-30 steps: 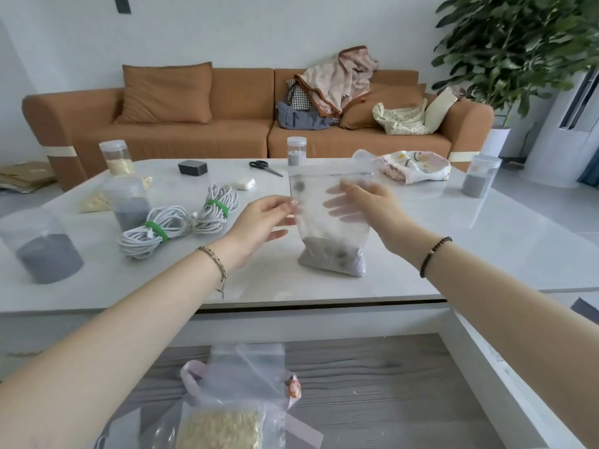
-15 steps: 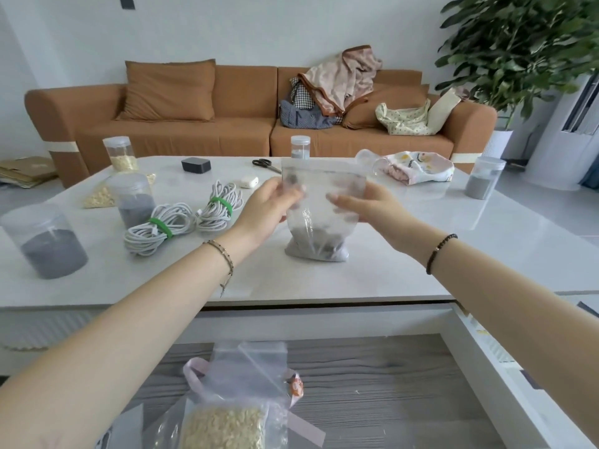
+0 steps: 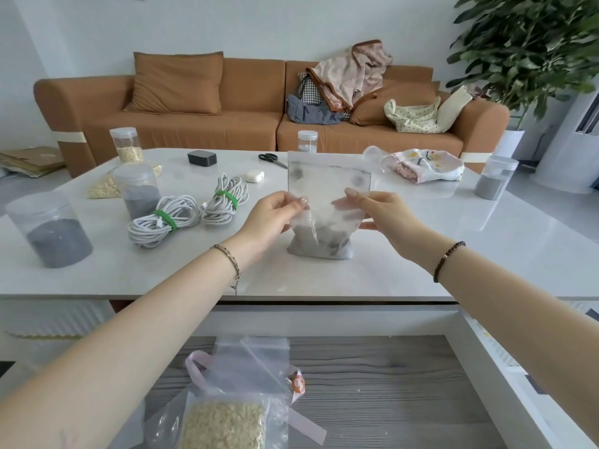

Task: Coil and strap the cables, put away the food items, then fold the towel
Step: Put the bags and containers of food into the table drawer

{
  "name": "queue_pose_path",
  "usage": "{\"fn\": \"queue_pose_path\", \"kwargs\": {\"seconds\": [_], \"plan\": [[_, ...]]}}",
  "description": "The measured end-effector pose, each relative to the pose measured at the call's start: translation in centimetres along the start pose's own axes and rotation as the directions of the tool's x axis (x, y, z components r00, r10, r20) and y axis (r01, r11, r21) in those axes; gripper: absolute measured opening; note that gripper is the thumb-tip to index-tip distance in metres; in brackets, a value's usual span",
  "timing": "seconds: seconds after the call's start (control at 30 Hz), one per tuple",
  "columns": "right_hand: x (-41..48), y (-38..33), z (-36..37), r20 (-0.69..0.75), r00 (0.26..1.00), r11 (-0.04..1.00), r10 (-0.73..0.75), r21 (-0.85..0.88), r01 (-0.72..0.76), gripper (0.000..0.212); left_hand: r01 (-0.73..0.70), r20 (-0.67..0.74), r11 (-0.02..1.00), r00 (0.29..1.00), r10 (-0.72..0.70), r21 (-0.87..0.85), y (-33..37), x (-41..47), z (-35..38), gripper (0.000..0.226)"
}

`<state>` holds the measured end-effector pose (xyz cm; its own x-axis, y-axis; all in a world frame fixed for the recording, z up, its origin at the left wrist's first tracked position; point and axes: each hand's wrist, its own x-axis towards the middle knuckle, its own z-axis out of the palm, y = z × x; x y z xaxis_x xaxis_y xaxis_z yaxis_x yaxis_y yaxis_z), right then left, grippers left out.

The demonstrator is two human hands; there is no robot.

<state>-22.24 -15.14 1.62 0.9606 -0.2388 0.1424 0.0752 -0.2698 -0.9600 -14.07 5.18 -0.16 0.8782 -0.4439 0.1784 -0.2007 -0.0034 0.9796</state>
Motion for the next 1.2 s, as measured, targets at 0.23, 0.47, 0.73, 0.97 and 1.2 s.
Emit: {"fn": "queue_pose_path", "kwargs": {"seconds": [0.23, 0.47, 0.73, 0.97, 1.2], "plan": [[-0.3, 0.8, 0.3, -0.055, 0.998, 0.996, -0.003, 0.093, 0.008, 0.027, 0.035, -0.05, 0.981, 0.998, -0.045, -0.19, -0.6, 0.0, -0.7, 0.002], [-0.2, -0.2, -0.2, -0.109, 0.994, 0.977, -0.012, 0.211, 0.035, 0.023, -0.084, -0.109, 0.98, 0.992, 0.065, -0.179, 0.5, 0.1, -0.7, 0.023], [0.4, -2.7, -0.2, -0.194, 0.976, 0.95, -0.097, 0.273, 0.149, 0.009, -0.149, -0.195, 0.956, 0.976, 0.101, -0.253, 3.5, 1.2, -0.1, 0.011], [0.8, -2.6, -0.4, -0.256, 0.955, 0.964, -0.151, 0.176, 0.199, 0.018, -0.215, -0.194, 0.977, 0.958, 0.211, -0.001, 4.1, 1.7, -0.8, 0.013], [0.5, -2.5, -0.4, -0.19, 0.975, 0.974, -0.117, 0.17, 0.15, 0.012, -0.174, -0.165, 0.984, 0.971, 0.176, 0.023, 3.9, 1.5, -1.1, 0.006]]}}
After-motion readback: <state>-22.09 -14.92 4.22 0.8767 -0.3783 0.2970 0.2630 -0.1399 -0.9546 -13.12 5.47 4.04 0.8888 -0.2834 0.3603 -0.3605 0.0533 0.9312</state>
